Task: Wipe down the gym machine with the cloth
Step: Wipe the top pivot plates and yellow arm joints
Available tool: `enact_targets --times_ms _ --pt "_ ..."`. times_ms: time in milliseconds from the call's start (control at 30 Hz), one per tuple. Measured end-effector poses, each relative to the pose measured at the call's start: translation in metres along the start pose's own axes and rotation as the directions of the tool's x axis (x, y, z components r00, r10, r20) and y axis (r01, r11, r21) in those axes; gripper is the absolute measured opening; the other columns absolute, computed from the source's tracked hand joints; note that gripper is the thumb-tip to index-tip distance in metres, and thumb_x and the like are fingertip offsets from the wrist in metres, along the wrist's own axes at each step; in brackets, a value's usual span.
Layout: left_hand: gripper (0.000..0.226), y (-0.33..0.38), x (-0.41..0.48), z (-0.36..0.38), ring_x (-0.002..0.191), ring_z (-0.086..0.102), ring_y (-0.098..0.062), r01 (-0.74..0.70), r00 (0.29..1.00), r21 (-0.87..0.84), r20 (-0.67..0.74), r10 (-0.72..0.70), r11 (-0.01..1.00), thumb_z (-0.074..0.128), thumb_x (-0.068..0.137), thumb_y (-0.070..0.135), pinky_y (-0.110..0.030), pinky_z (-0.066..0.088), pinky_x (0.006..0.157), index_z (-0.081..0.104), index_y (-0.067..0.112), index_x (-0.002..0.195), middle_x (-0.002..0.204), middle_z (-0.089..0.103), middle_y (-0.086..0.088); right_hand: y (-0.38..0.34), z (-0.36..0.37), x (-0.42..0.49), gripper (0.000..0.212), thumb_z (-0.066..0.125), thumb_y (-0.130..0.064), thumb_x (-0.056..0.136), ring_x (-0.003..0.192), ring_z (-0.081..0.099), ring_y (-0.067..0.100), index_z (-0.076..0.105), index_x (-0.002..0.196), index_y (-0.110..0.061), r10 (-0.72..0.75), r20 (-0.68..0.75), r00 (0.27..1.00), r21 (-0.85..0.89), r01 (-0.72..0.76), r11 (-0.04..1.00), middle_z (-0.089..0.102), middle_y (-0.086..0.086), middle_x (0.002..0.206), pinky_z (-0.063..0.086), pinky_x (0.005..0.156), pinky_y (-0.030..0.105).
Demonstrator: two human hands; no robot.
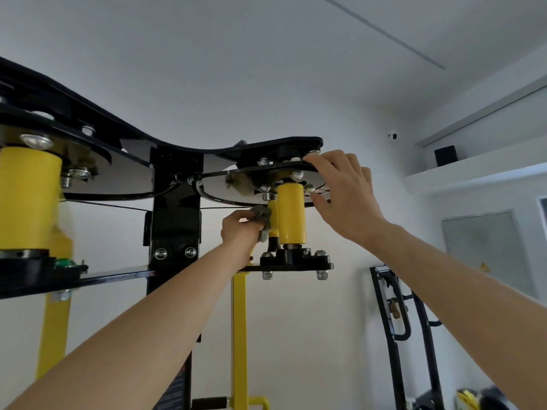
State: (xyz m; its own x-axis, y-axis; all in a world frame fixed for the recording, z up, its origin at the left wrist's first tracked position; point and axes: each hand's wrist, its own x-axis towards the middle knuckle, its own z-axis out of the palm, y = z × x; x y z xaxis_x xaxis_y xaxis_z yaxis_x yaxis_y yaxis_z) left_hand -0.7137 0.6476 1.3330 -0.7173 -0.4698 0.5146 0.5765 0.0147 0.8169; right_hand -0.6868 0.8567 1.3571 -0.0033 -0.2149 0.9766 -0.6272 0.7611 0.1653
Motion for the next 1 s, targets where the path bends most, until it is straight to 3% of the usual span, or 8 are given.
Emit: enact_targets --times_ms 200,300,367,467,567,700,867,1000 --pt "0.021 0.017 -0.031 -0.02 0.097 0.072 -0.027 -0.269 0.927 0.15 0.308 0.214 0.951 0.074 0.087 -0.002 -0.038 0.063 0.079 0.068 0.013 0.099 0.109 0.071 -0.017 -0.014 0.027 -0.013 0.074 0.07 -0.012 0.078 0.14 0.033 0.024 0.042 0.147 -0.019 0.071 -0.134 0.988 0.095 -0.058 0.994 0.042 0.003 0.144 0.025 0.112 0.043" --pt "0.019 0.031 -0.035 -0.045 0.088 0.071 -0.018 -0.536 0.782 0.326 0.539 0.313 0.779 0.079 0.084 0.004 -0.031 0.062 0.077 0.074 0.016 0.098 0.098 0.074 -0.008 -0.026 0.036 -0.02 0.068 0.069 -0.014 0.08 0.147 0.027 0.029 0.047 0.144 -0.016 0.118 -0.204 0.972 0.155 -0.087 0.984 0.04 0.007 0.151 0.026 0.114 0.05" --pt "0.019 0.036 -0.032 -0.059 0.085 0.072 -0.014 -0.647 0.712 0.427 0.635 0.301 0.631 0.079 0.085 0.007 -0.027 0.061 0.077 0.077 0.017 0.1 0.096 0.076 -0.001 -0.035 0.044 -0.031 0.049 0.067 -0.011 0.081 0.137 0.036 0.031 0.061 0.129 -0.017 0.029 -0.255 0.966 0.125 0.004 0.992 0.047 0.008 0.144 0.031 0.108 0.049" --pt "0.019 0.035 -0.023 -0.074 0.086 0.069 -0.007 -0.725 0.666 0.548 0.714 0.218 0.417 0.076 0.087 0.008 -0.022 0.057 0.082 0.079 0.018 0.104 0.097 0.076 0.005 -0.048 0.06 -0.047 0.018 0.066 -0.012 0.087 0.107 0.052 0.02 0.072 0.102 -0.02 -0.223 -0.023 0.974 0.21 0.223 0.952 0.063 -0.001 0.113 0.042 0.092 0.043" --pt "0.018 0.033 -0.017 -0.087 0.087 0.067 -0.004 -0.715 0.682 0.63 0.723 0.107 0.302 0.07 0.092 0.012 -0.029 0.056 0.087 0.079 0.018 0.107 0.096 0.075 0.008 -0.062 0.071 -0.045 0.015 0.061 -0.019 0.092 0.09 0.059 0.015 0.073 0.099 -0.026 -0.347 0.299 0.889 0.177 0.306 0.935 0.065 -0.009 0.096 0.041 0.088 0.039" --pt "0.019 0.043 -0.018 -0.111 0.084 0.069 0.001 -0.644 0.734 0.704 0.679 -0.018 0.3 0.072 0.092 0.014 -0.031 0.058 0.09 0.078 0.02 0.109 0.096 0.076 0.011 -0.085 0.075 -0.027 0.017 0.06 -0.026 0.096 0.087 0.062 0.018 0.073 0.106 -0.027 -0.31 0.485 0.817 0.285 0.188 0.94 0.068 -0.006 0.096 0.054 0.076 0.036" --pt "0.017 0.056 -0.027 -0.145 0.087 0.07 -0.009 -0.587 0.805 0.798 0.594 -0.01 0.137 0.08 0.085 0.019 -0.039 0.059 0.087 0.079 0.026 0.101 0.09 0.075 0.011 -0.114 0.092 -0.018 0.013 0.069 -0.02 0.093 0.083 0.057 0.01 0.078 0.103 -0.021 -0.336 0.514 0.789 0.433 0.099 0.896 0.064 -0.012 0.091 0.047 0.075 0.024" --pt "0.014 0.069 -0.037 -0.166 0.084 0.063 -0.01 -0.499 0.865 0.865 0.501 0.024 -0.057 0.079 0.084 0.027 -0.041 0.057 0.08 0.074 0.034 0.095 0.086 0.068 0.014 -0.138 0.116 -0.016 0.013 0.072 -0.017 0.088 0.087 0.061 0.015 0.074 0.099 -0.025 -0.327 0.469 0.821 0.493 0.064 0.868 0.067 -0.008 0.096 0.054 0.081 0.034"
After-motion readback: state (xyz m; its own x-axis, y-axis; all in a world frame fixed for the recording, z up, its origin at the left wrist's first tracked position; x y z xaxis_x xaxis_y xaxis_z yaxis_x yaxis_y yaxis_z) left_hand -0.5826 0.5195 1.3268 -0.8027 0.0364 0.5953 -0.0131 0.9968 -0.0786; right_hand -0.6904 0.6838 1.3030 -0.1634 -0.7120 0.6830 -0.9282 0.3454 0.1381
